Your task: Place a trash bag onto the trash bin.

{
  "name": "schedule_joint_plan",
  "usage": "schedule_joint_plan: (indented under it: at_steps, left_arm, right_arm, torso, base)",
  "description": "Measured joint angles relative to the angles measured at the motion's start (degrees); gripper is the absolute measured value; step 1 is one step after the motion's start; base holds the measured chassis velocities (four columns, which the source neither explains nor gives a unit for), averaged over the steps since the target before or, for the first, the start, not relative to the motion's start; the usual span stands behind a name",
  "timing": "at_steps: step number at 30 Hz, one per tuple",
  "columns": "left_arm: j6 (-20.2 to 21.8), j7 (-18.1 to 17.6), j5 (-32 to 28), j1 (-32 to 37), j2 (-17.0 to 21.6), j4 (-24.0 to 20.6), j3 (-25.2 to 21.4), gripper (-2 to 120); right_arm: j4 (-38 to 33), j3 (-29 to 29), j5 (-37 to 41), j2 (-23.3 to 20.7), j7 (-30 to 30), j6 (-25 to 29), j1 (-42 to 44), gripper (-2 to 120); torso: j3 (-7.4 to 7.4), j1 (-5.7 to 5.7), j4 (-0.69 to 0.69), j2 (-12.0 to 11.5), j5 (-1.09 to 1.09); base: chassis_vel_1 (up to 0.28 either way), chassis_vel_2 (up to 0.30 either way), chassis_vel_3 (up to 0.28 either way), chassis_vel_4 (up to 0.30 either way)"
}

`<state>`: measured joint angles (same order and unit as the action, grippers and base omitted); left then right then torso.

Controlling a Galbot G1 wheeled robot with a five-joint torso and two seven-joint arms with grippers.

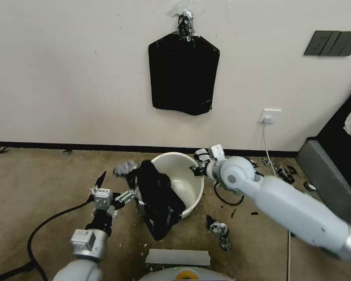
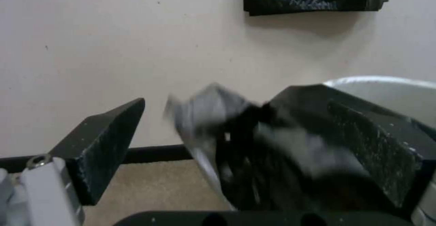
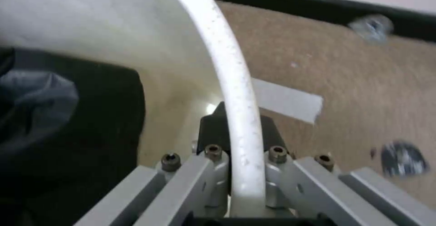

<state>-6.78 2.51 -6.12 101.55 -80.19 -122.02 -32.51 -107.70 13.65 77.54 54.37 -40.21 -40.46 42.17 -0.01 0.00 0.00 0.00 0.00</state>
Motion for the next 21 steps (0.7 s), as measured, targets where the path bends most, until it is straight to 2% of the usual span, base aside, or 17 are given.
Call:
schedule_joint_plan:
  at_steps: [1,2,4,5,10,14,21]
  left_arm:
    - [0.0,0.0,0.0,0.0,0.0,0.0,0.0,100]
    - [0.0,0.0,0.0,0.0,0.0,0.0,0.0,100]
    - [0.1,0.0,0.0,0.1,-0.4,0.1,0.2,100]
    - [0.1,0.0,0.0,0.1,-0.7,0.2,0.4,100]
    - [0.1,-0.1,0.0,0.0,-1.6,0.5,0.6,100]
    - [0.0,-0.1,0.0,-0.3,-1.6,0.5,0.6,100]
    - [0.0,-0.1,-0.1,-0.5,-1.9,0.1,0.3,100]
  right_arm:
    - [-1.3,-2.3,1.6,1.2,-3.9,1.0,2.2,2]
    - [-1.3,-2.3,1.6,1.2,-3.9,1.0,2.2,2]
    - [-4.9,-6.4,4.1,4.3,-10.4,3.3,6.5,2]
    - [-6.3,-7.6,4.3,5.4,-11.9,4.1,8.0,2]
    - [-9.6,-11.7,0.7,7.9,-14.2,6.0,14.8,2]
    - [-12.3,-14.1,-1.5,7.5,-14.2,6.4,19.6,2]
    - [-13.3,-14.7,-4.3,8.1,-13.9,6.4,21.8,2]
  torso:
    - [0.0,0.0,0.0,0.0,-0.01]
    - [0.0,0.0,0.0,0.0,-0.01]
    - [0.0,0.0,0.0,0.0,0.0]
    - [0.0,0.0,0.01,0.0,0.0]
    - [0.0,0.0,0.02,0.0,0.0]
    - [0.0,0.0,0.0,0.0,0.0]
    - [0.0,0.0,0.01,0.0,0.0]
  base:
    - [0.0,0.0,0.0,0.0]
    - [0.0,0.0,0.0,0.0]
    - [0.0,0.0,0.0,0.0]
    - [0.0,0.0,0.0,0.0]
    - [0.0,0.0,0.0,0.0]
    - [0.0,0.0,0.0,0.0]
    - [0.0,0.0,0.0,0.0]
